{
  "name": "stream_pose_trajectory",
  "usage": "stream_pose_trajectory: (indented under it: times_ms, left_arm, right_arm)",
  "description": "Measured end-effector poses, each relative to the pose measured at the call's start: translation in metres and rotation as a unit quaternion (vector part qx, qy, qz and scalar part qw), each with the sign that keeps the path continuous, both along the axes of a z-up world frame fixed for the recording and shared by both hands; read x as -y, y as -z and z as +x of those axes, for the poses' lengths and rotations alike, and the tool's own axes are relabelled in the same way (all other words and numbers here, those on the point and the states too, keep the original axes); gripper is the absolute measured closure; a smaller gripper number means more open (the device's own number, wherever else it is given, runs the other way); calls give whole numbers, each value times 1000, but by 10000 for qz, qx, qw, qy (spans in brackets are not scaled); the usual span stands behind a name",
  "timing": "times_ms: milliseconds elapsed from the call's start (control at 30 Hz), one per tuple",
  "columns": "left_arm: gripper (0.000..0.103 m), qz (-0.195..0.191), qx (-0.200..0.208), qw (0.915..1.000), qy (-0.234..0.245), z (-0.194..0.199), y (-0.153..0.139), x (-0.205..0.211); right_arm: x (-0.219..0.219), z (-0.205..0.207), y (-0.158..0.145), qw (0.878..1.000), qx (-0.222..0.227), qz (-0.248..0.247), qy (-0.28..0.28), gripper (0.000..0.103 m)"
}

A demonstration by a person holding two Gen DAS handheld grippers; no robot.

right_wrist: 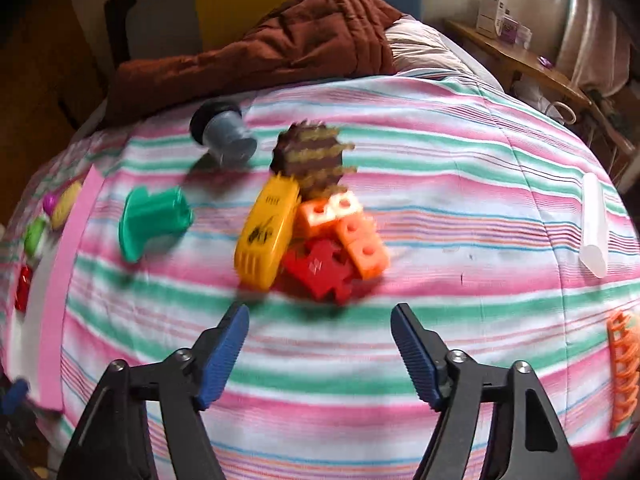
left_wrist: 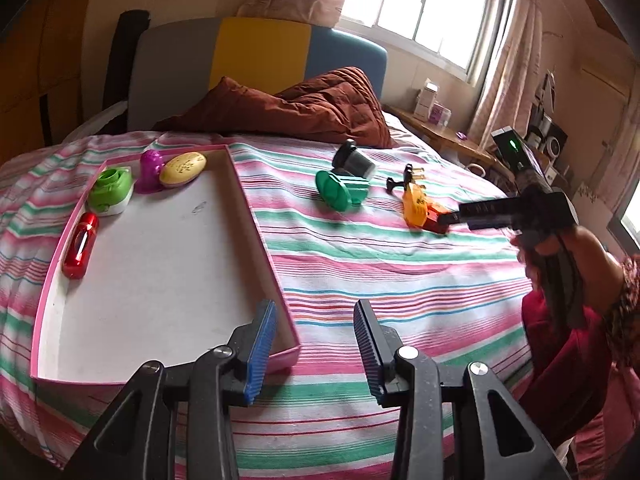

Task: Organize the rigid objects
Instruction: 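Withdraw both tools from the tray toward the remaining toys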

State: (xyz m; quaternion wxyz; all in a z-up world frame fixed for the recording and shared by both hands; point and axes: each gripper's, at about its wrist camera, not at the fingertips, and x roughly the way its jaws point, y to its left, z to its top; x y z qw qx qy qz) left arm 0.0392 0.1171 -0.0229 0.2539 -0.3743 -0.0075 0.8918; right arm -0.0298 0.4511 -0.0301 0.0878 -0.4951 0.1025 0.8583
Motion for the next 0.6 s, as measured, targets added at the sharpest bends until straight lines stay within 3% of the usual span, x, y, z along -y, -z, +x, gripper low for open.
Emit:
stream_pose_trajectory:
  times_ms: [167,400,533,600]
  left_arm:
    - [63,-141,-18,9998,124,2,-3,-14]
    - [63,-353,-4,9993,152,2,-4,-25]
    - [63,-381,48,9992,134,-3,-5,-32]
    - [63,-400,57,9991,152,-7,-7,-39]
  right_arm:
    - [3,-23,-2,9990,-333,-189,-210,30]
    - [15,-50,7,9987,-361,-71,-356,36]
    - [11,-55,13,9990,-263,-10,-353,54]
    - [13,-56,12,9984,-262,-98,-483,69]
